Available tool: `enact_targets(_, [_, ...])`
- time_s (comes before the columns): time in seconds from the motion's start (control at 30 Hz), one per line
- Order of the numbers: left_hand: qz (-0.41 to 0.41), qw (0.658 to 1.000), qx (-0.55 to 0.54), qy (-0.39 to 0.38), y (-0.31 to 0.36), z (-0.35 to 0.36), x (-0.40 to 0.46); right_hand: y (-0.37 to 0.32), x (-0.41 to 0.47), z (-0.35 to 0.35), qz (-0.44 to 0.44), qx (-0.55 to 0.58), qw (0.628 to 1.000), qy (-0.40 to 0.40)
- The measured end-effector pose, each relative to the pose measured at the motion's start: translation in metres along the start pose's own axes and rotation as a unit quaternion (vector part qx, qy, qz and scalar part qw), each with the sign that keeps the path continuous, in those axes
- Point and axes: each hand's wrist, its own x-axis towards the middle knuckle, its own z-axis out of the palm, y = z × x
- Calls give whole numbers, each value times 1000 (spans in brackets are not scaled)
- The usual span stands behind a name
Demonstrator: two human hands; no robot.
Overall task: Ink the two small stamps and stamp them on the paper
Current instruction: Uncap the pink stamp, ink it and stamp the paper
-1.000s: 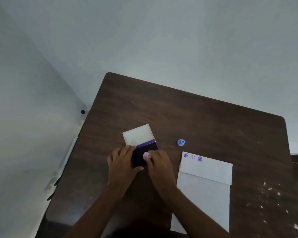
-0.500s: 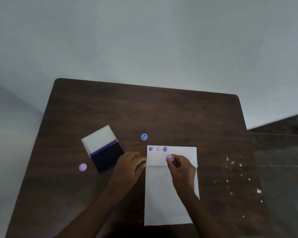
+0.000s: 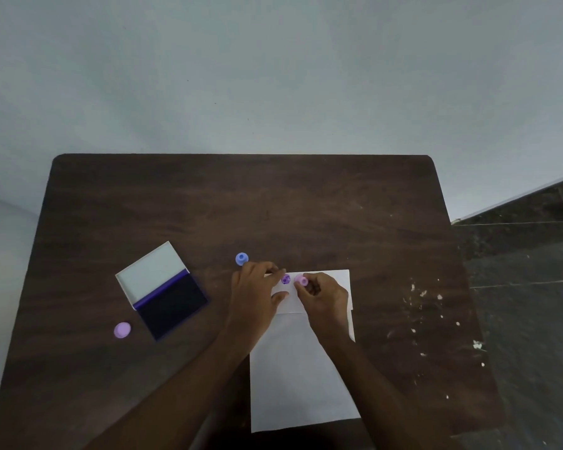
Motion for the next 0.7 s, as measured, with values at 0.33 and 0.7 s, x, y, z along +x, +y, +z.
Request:
enact_targets(0.33, [-8, 1000, -19, 17, 1, 9, 4, 6, 10, 12, 8, -7, 1000, 8])
enact_targets(0.7, [-10, 1000, -15, 21, -3, 22, 6, 5, 11, 14, 38, -8, 999, -1])
